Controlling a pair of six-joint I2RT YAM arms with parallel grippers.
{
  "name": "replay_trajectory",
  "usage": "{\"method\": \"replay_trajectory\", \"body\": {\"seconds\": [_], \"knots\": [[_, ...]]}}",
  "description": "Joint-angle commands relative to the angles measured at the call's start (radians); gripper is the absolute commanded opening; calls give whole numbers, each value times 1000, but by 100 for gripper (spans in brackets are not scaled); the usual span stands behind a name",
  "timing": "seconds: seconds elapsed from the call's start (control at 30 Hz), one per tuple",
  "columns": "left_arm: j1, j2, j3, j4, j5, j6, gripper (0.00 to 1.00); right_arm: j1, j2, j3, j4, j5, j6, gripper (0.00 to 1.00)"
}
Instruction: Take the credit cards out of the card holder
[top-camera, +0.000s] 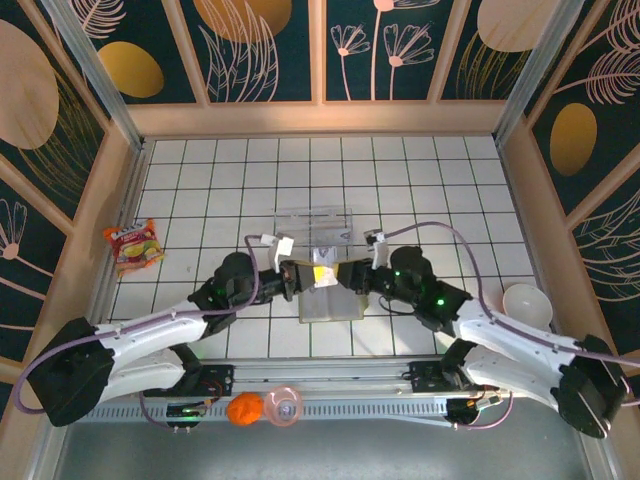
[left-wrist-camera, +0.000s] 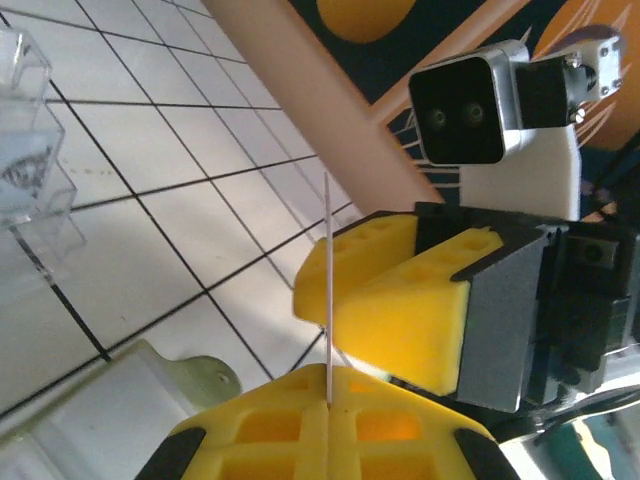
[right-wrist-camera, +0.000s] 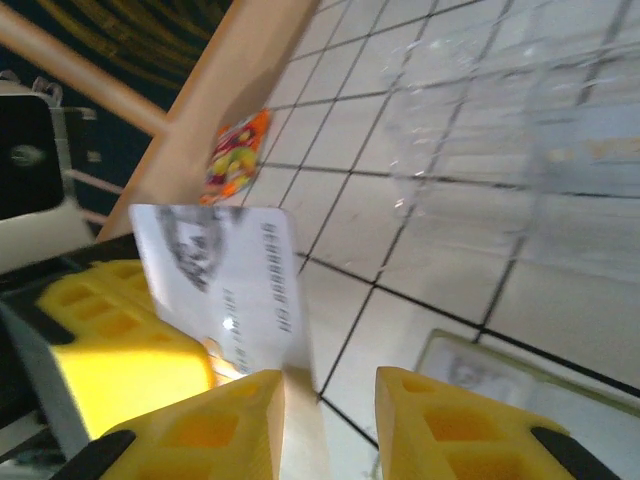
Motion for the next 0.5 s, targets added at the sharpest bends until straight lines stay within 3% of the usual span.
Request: {"method": "replay_trajectory", "body": {"seconds": [0.0,0.13,0.3,0.47], "knots": [[-7,20,147,-305,-51,204,0,-43,-141,-16,-145,141,-12,30],[-20,130,371,-543,-93,445,0,-85,-253,-32,-202,157,2,31],[-18,368,730,-955,-181,859,0,-112,-292,-40,-247,135,2,31],[-20,522,944,-1184,-291,1095,0,-127,-308,-60,-252,121,10,31]]}}
